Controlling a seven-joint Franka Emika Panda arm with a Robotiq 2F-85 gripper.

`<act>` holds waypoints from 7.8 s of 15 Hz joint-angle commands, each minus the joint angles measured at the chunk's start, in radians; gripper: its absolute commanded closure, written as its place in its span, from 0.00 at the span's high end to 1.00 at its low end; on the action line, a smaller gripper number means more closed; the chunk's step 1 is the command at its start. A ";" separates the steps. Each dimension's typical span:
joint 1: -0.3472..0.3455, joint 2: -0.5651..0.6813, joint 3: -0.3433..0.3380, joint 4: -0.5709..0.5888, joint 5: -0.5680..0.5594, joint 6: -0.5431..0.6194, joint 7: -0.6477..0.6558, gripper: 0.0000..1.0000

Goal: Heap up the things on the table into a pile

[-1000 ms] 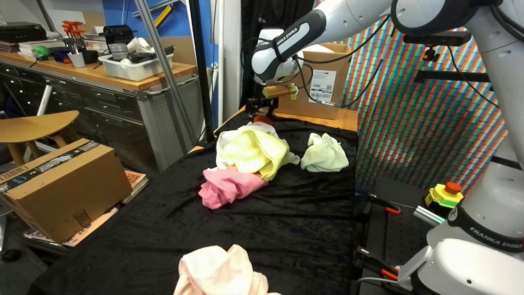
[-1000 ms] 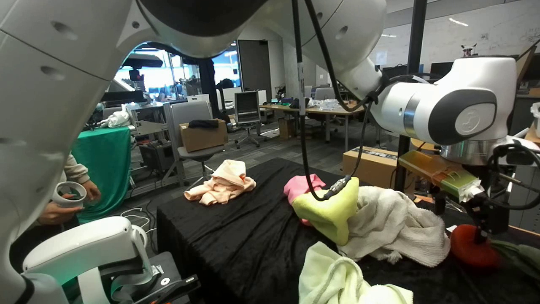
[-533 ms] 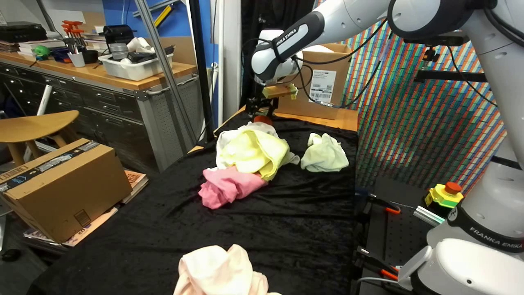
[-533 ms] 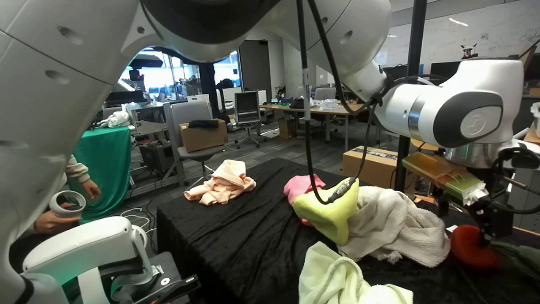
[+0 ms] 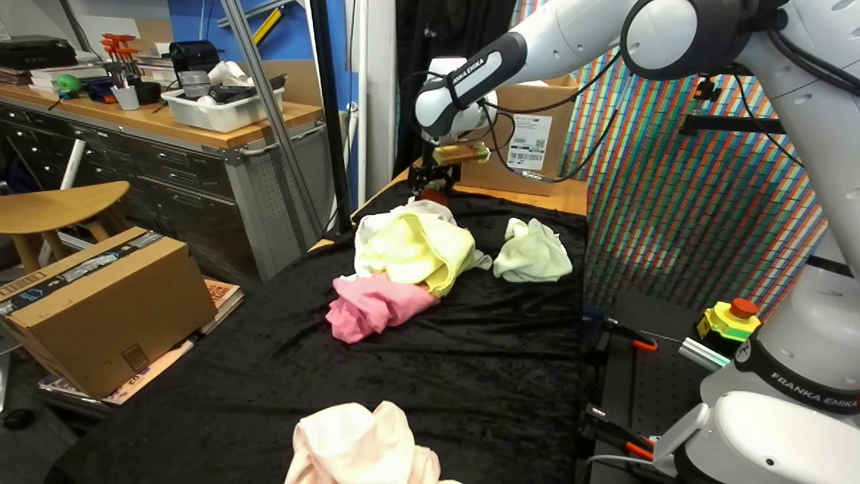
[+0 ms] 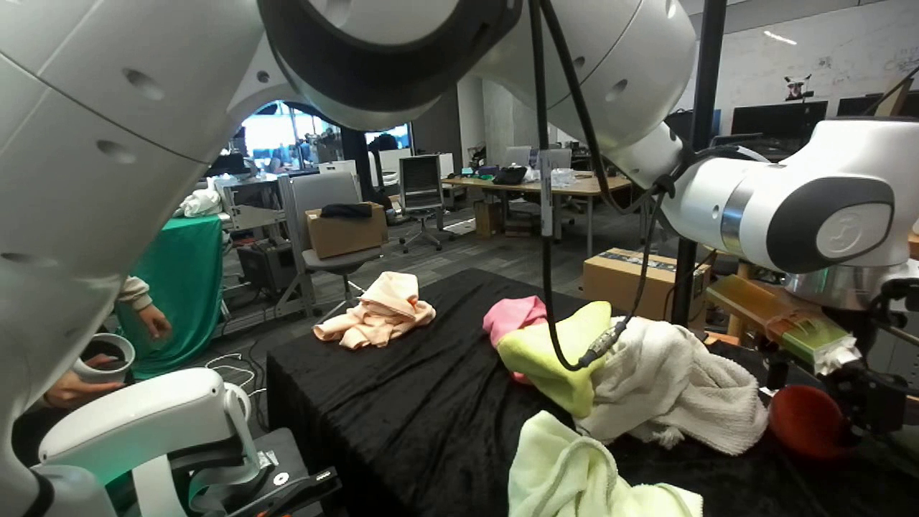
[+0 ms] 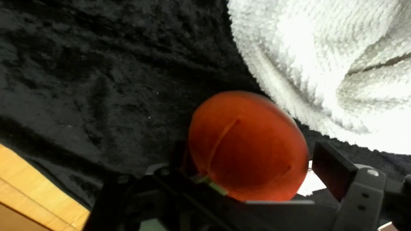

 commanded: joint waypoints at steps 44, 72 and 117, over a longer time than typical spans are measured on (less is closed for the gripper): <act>0.184 -0.589 0.040 -0.611 -0.065 0.061 -0.023 0.10; 0.341 -0.502 0.135 -0.714 -0.188 0.174 0.023 0.42; 0.065 -0.876 0.048 -1.235 -0.375 0.258 0.396 1.00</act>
